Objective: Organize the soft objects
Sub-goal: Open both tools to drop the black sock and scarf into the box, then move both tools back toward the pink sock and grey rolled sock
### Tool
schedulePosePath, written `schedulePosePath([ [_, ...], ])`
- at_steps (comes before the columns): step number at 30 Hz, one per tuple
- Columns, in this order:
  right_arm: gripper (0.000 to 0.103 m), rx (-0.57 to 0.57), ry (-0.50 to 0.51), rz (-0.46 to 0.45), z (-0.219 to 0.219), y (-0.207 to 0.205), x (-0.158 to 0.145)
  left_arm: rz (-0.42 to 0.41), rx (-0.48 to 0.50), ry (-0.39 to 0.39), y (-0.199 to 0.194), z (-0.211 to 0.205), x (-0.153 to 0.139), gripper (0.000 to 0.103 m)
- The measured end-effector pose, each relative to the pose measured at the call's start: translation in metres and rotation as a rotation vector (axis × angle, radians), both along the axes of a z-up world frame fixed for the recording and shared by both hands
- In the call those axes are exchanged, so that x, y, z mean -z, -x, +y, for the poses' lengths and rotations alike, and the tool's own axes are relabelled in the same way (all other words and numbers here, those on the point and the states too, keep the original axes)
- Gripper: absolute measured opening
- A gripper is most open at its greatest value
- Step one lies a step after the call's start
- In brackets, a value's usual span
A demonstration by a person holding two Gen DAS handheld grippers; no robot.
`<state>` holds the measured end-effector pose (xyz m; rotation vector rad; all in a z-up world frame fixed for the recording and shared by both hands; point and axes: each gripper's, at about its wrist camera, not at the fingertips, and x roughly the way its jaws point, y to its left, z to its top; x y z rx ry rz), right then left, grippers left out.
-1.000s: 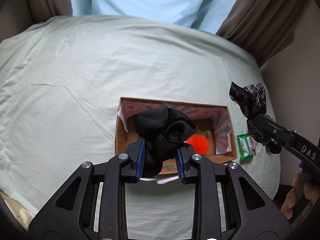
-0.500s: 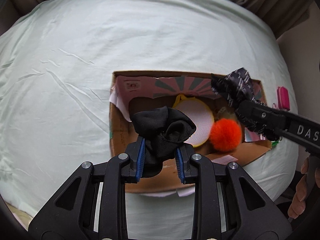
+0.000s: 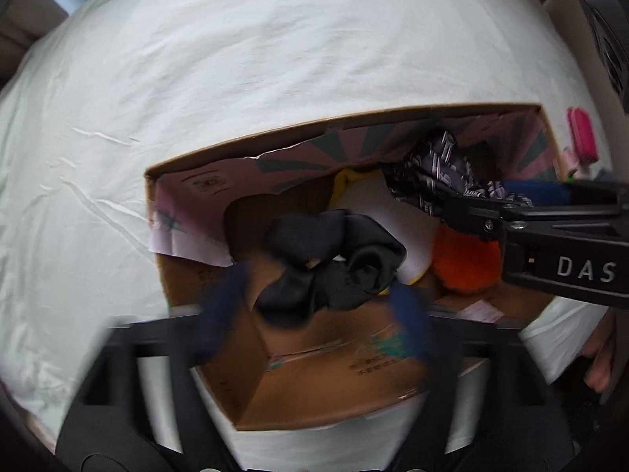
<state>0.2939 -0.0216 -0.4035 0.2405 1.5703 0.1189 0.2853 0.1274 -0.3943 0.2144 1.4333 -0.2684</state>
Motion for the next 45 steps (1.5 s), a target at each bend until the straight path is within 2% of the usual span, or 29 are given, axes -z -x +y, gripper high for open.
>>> schedulePosePath([
  [1,0.093,0.006,0.001,0.003,-0.003,0.0,0.003,-0.02,0.002,0.012,0.001,0.001,-0.004,0.103],
  [2,0.099,0.017,-0.008,-0.001,-0.005,0.0,0.003,-0.02,0.002,0.024,0.002,0.002,-0.006,0.103],
  [3,0.101,0.043,-0.02,-0.02,-0.01,0.002,0.002,-0.01,-0.001,0.029,0.004,0.002,-0.007,0.102],
  [6,0.101,0.055,0.001,-0.078,-0.016,0.008,-0.008,-0.018,-0.009,0.025,0.009,0.006,-0.012,0.103],
  [9,0.101,0.038,0.019,-0.091,-0.017,0.01,-0.014,-0.024,-0.022,0.028,0.013,0.008,-0.018,0.103],
  [19,0.101,0.019,0.028,-0.186,-0.015,0.029,-0.06,-0.11,-0.049,0.064,0.033,0.018,-0.067,0.103],
  [29,0.101,-0.018,0.09,-0.398,-0.002,0.073,-0.158,-0.274,-0.101,0.12,0.075,0.041,-0.151,0.103],
  [35,0.101,0.02,0.122,-0.528,-0.008,0.12,-0.226,-0.363,-0.143,0.164,0.106,0.057,-0.203,0.103],
  [42,0.101,0.081,0.181,-0.655,-0.019,0.18,-0.282,-0.491,-0.165,0.212,0.151,0.068,-0.258,0.103],
  [45,0.101,0.113,0.188,-0.71,-0.028,0.207,-0.299,-0.564,-0.165,0.2,0.173,0.067,-0.279,0.103],
])
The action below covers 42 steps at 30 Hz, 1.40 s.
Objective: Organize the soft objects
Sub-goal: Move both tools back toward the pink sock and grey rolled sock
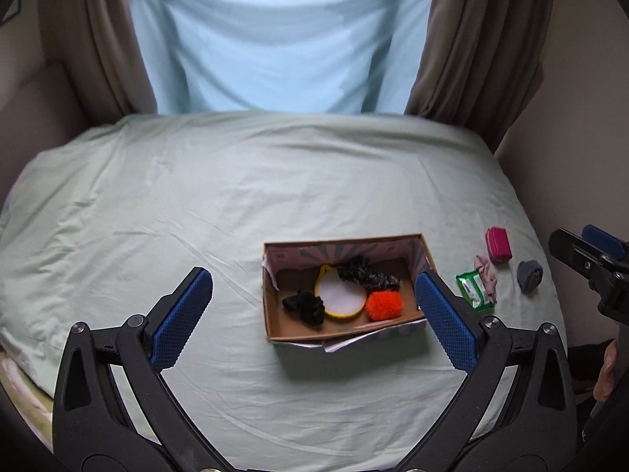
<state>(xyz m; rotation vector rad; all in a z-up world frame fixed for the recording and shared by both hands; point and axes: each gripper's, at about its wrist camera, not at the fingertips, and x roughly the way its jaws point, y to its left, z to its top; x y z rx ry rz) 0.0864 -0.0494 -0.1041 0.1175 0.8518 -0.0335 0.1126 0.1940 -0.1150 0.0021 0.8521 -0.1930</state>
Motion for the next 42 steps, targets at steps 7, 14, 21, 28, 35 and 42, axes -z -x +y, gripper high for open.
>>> schedulePosePath([
  [7,0.101,0.077,0.012,-0.106,-0.023,0.057,-0.017,-0.087,-0.027,-0.014,0.047,-0.011,-0.022,0.103],
  [14,0.101,0.108,0.032,-0.179,-0.06,0.088,-0.027,-0.088,-0.013,-0.012,0.065,-0.052,-0.024,0.103],
  [21,0.101,0.173,0.03,-0.173,-0.125,0.1,-0.022,-0.095,0.065,-0.011,0.067,-0.128,-0.024,0.103],
  [28,0.101,0.222,0.05,-0.122,-0.214,0.098,0.002,-0.053,0.151,-0.018,0.059,-0.228,0.005,0.103],
  [35,0.101,0.234,0.057,-0.051,-0.296,0.081,0.052,0.006,0.207,-0.04,0.041,-0.332,0.067,0.103],
  [42,0.101,0.23,0.029,0.043,-0.364,0.054,0.132,0.051,0.286,-0.099,0.02,-0.417,0.154,0.103],
])
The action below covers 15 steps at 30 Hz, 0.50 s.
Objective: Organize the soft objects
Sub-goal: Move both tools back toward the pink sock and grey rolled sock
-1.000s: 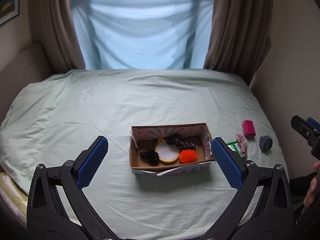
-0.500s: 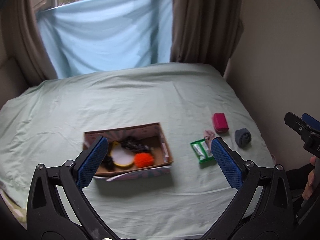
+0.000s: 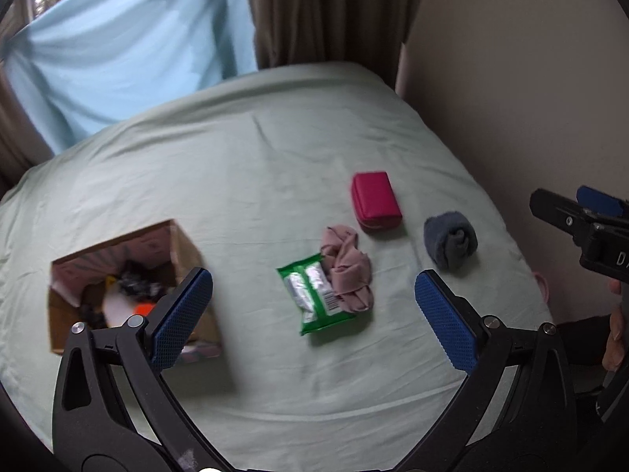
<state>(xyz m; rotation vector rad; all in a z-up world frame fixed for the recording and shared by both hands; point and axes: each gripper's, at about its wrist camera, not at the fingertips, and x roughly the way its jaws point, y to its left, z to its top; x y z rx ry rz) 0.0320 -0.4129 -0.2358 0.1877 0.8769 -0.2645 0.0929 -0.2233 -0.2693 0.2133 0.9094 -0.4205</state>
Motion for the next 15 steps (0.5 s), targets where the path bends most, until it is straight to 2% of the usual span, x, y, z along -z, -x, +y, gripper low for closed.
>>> schedulePosePath([
  [5,0.101,-0.024,-0.029,0.03,-0.029,-0.017,0.058,0.025,0.052,-0.048,-0.017,-0.046,0.069,0.101],
  [11,0.101,-0.051,-0.081,0.059,-0.053,-0.042,0.118,0.072,0.071,-0.099,-0.036,-0.076,0.134,0.096],
  [15,0.101,-0.071,-0.071,0.077,-0.056,-0.054,0.146,0.104,0.104,-0.149,-0.045,-0.091,0.166,0.076],
])
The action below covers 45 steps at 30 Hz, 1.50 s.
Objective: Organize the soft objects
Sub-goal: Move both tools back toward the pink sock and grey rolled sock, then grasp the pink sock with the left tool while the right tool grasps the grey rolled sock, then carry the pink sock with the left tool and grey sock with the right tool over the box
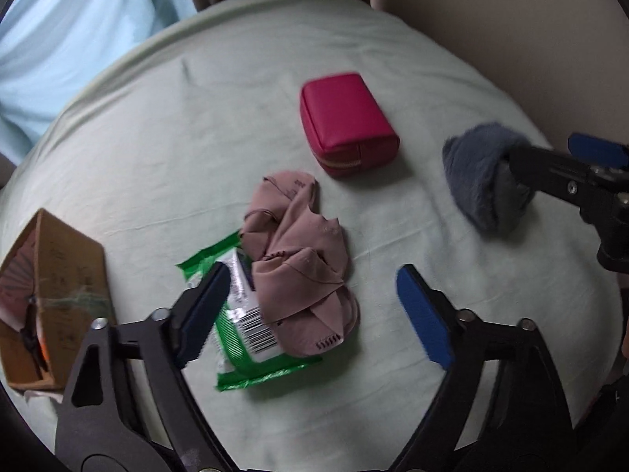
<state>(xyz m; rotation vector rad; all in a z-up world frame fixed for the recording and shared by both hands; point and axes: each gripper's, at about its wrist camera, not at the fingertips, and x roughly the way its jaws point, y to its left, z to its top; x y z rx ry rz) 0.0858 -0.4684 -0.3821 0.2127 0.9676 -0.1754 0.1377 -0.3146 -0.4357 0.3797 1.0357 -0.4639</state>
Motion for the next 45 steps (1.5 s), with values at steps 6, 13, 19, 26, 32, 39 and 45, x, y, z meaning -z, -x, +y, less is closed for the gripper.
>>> schedulePosePath([
  [6,0.101,-0.007,-0.015,0.018,-0.004,-0.017,0.029,0.025,-0.011,-0.056,-0.011,-0.005,0.027,0.075],
  [13,0.101,-0.028,0.001,0.048,-0.005,-0.038,0.049,0.057,0.001,-0.07,-0.026,-0.013,0.041,0.051],
  [19,0.073,-0.021,0.085,0.085,-0.008,-0.048,0.059,0.099,-0.036,-0.023,-0.042,-0.005,0.045,0.042],
  [26,0.048,-0.009,0.09,0.071,-0.016,-0.048,0.054,0.09,-0.035,0.003,-0.036,-0.001,0.03,0.021],
  [32,0.045,0.009,0.064,0.041,-0.017,-0.037,0.035,0.083,-0.034,0.046,-0.033,0.001,0.006,0.017],
  [39,0.045,0.036,0.063,-0.008,-0.014,-0.023,-0.006,0.038,-0.019,0.108,-0.023,0.005,-0.043,0.017],
  [45,0.045,0.056,0.074,-0.053,-0.003,-0.003,-0.056,0.005,-0.032,0.175,-0.009,0.02,-0.101,0.017],
])
